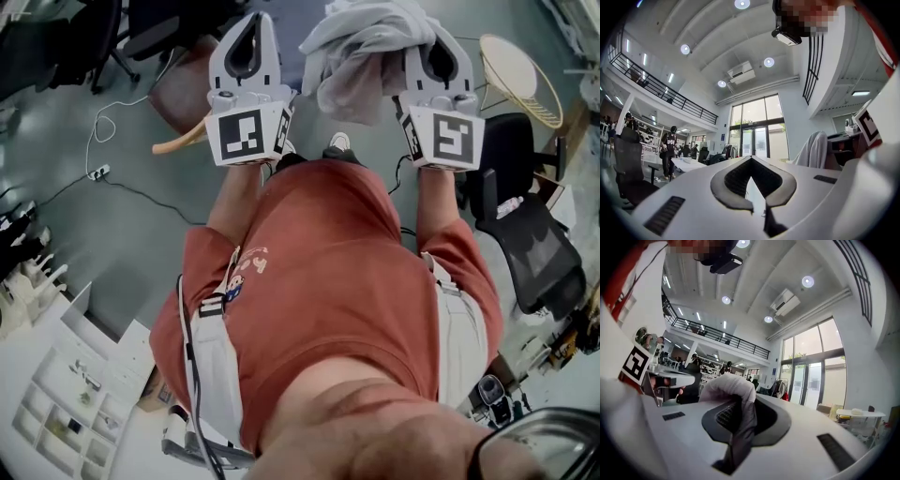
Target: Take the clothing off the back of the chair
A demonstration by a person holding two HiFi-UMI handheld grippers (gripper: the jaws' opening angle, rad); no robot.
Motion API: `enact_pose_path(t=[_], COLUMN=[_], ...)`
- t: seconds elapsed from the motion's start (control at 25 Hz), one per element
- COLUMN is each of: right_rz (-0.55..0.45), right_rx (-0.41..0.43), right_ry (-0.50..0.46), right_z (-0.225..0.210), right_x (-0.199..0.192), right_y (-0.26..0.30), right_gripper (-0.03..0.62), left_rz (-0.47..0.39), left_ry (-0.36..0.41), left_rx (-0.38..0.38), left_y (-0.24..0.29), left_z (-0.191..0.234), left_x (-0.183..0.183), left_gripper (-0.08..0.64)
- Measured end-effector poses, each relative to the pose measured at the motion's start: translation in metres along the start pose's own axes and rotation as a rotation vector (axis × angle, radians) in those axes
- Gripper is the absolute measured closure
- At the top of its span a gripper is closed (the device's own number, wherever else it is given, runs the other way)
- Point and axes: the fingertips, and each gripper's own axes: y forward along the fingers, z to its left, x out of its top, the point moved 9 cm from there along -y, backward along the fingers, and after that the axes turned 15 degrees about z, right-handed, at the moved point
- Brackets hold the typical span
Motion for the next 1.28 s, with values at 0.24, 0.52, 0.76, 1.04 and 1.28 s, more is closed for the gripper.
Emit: enact_pose_path(t=[0.24, 0.52, 0.76, 1.04, 1.28], right_rz=[-0.136, -0.258, -0.311, -0.325, -0.303], right_rx=[-0.052, -0.171, -0.285, -0.290, -0.274], right_ry=[0.063, 0.119, 0.040, 0.012, 0.006], right_z=[-0.021, -0.029, -0.028, -0.026, -0.024], right_x=[0.041, 0.084, 0.104, 0.110, 0.107], right_y=[-0.016, -0.042, -0.058, -0.062, -0.059], right_gripper=[0.551, 0.551, 0.551, 0.551, 0.551], left_rz=[-0.054, -0.064, -0.106, -0.117, -0.125], left_ry=[0.015, 0.065, 0.094, 0.102, 0.100], left_rx=[0.011, 0.065, 0.112, 0.131, 0.128], left_y=[0.002, -0.005, -0.016, -0.023, -0.027], left_z=[-0.001, 0.003, 0.007, 0.012, 0.009], left_x=[0.034, 0.068, 0.090, 0.097, 0.100], left_gripper=[0.546, 0.546, 0.546, 0.546, 0.546])
